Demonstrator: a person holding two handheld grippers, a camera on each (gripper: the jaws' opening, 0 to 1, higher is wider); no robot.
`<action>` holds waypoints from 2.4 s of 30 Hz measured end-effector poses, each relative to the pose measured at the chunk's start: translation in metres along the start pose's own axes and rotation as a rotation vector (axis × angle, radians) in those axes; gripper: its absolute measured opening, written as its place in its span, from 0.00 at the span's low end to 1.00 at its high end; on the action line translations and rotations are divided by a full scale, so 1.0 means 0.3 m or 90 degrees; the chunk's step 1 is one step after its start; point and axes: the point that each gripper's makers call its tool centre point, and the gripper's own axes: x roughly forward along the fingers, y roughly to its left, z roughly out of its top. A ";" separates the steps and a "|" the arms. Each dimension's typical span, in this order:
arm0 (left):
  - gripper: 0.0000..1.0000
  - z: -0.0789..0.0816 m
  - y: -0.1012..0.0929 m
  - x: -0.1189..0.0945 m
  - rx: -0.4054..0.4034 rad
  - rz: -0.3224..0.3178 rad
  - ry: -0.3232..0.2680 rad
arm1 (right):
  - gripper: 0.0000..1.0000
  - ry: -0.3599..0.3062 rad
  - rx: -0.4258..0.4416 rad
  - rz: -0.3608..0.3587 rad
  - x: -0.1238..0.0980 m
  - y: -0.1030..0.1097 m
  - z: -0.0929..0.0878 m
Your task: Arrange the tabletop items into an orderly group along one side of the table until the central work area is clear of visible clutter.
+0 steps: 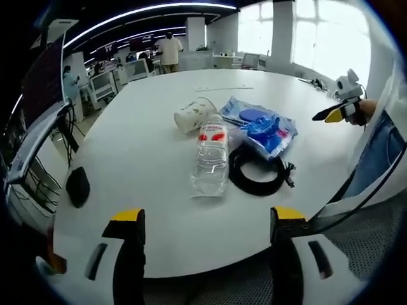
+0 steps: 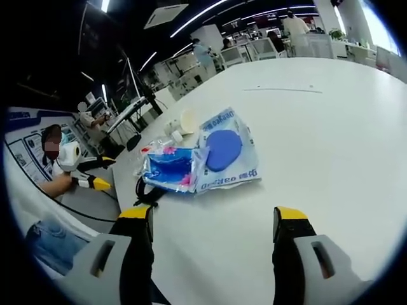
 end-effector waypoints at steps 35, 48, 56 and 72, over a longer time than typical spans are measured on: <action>0.79 0.102 -0.026 -0.026 -0.090 0.006 -0.051 | 0.73 -0.013 -0.045 0.025 0.021 0.012 0.122; 0.68 0.215 -0.105 0.033 -0.134 -0.010 -0.080 | 0.70 -0.035 -0.041 0.036 0.045 0.038 0.205; 0.64 0.284 -0.187 0.119 -0.154 -0.038 -0.086 | 0.69 -0.060 -0.075 0.051 0.062 0.048 0.346; 0.54 0.257 -0.240 0.251 -0.177 -0.040 -0.049 | 0.62 -0.009 -0.073 0.051 0.181 0.059 0.248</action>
